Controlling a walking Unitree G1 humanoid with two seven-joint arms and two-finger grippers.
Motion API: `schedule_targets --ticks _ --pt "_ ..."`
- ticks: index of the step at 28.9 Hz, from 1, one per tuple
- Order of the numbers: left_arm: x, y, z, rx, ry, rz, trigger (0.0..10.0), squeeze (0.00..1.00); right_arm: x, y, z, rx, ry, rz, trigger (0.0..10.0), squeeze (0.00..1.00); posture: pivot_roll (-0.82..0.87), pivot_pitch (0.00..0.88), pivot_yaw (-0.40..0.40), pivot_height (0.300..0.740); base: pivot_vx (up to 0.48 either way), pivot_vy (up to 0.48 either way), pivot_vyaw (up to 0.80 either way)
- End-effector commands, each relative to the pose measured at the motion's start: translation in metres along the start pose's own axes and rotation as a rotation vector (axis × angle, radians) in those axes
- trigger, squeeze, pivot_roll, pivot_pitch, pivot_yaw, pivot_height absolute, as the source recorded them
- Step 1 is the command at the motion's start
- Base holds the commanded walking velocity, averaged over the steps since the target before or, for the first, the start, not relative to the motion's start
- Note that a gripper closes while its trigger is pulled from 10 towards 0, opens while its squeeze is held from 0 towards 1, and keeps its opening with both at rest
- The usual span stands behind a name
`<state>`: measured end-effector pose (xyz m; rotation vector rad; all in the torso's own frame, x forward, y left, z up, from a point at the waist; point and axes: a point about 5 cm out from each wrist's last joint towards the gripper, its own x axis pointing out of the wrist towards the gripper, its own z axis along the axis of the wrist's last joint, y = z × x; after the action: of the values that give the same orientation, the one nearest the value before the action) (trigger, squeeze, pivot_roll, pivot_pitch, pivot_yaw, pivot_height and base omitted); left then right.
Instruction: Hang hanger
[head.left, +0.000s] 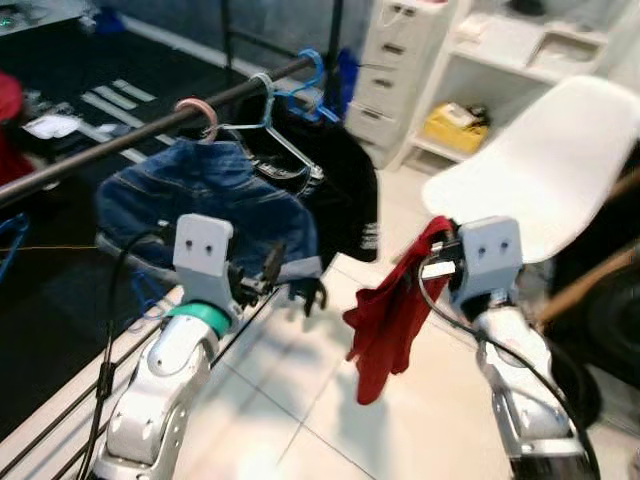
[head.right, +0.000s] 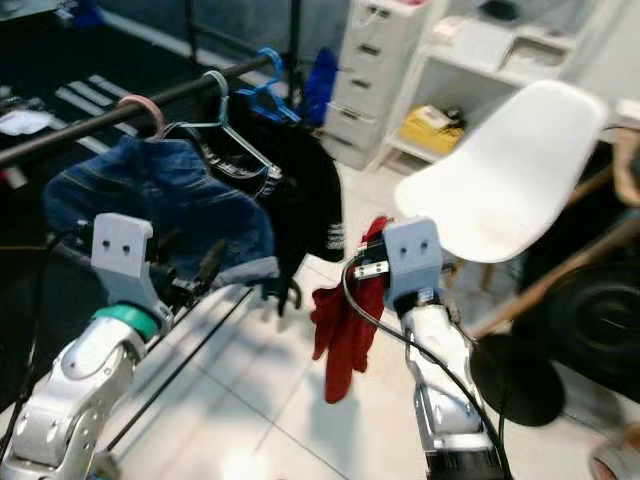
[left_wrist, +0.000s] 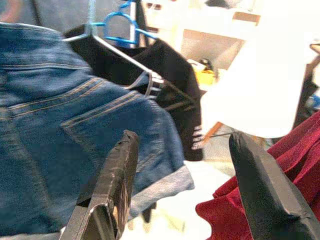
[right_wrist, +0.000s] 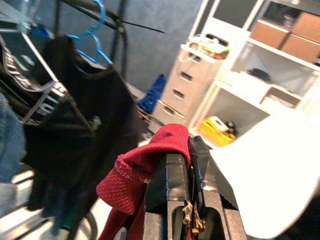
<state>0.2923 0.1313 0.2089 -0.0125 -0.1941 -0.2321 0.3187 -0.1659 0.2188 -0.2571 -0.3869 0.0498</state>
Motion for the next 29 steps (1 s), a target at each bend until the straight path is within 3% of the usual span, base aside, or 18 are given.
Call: schedule_targets --ticks 1,29 --pt "0.0002 -0.0029 -0.0022 -0.009 0.004 -0.004 10.0 0.00 0.0005 -0.0024 -0.0009 -0.011 0.002 -0.011 10.0 0.00 -0.09 0.135 -0.009 0.740 0.000 0.000 -0.77" --pt "0.0077 -0.0087 -0.0028 -0.019 0.006 0.005 10.0 0.00 0.0066 -0.0067 0.0030 -0.018 -0.016 -0.029 10.0 0.00 -0.09 0.140 0.004 0.740 0.000 0.000 -0.77"
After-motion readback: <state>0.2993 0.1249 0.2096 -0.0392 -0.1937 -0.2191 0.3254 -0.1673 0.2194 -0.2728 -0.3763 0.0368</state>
